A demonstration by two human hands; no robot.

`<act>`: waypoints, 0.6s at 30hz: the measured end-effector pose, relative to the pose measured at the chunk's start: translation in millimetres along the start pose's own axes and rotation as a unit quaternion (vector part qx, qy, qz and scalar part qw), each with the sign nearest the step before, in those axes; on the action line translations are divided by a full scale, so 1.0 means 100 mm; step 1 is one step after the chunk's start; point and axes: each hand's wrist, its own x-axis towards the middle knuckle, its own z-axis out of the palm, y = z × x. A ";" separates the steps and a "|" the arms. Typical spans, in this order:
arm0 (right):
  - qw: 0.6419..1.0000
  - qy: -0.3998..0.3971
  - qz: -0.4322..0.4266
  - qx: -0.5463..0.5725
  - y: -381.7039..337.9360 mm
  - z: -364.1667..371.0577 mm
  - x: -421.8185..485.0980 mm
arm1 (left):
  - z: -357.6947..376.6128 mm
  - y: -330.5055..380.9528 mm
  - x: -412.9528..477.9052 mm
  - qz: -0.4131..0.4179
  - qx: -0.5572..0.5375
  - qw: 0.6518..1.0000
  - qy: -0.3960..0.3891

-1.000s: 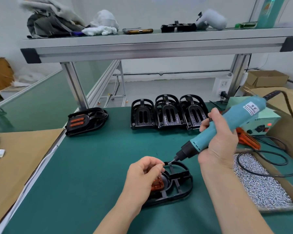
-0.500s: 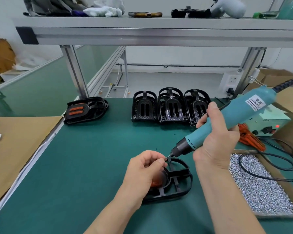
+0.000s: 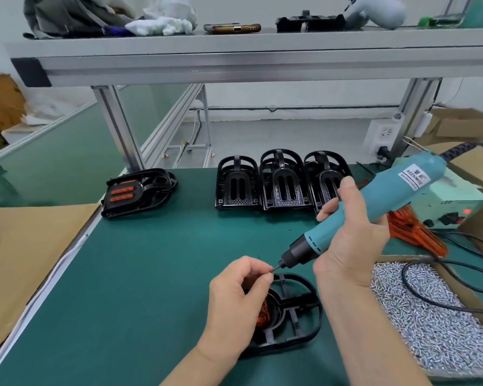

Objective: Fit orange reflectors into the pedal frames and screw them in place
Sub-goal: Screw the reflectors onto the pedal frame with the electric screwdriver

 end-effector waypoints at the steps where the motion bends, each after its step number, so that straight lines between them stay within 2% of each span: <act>1: 1.000 -0.005 -0.003 -0.003 0.02 0.00 -0.01 | -0.01 -0.01 0.00 0.011 0.011 1.000 0.000; 9: 0.996 -0.076 -0.024 -0.029 0.03 -0.02 -0.09 | -0.18 -0.10 -0.02 0.049 0.062 0.996 -0.046; 13: 0.991 -0.120 -0.032 -0.048 0.01 -0.07 -0.17 | -0.36 -0.21 -0.11 0.100 0.115 0.988 -0.026; 18: 0.980 -0.166 -0.045 -0.098 0.11 -0.09 -0.31 | -0.50 -0.42 -0.20 0.053 0.257 0.952 -0.159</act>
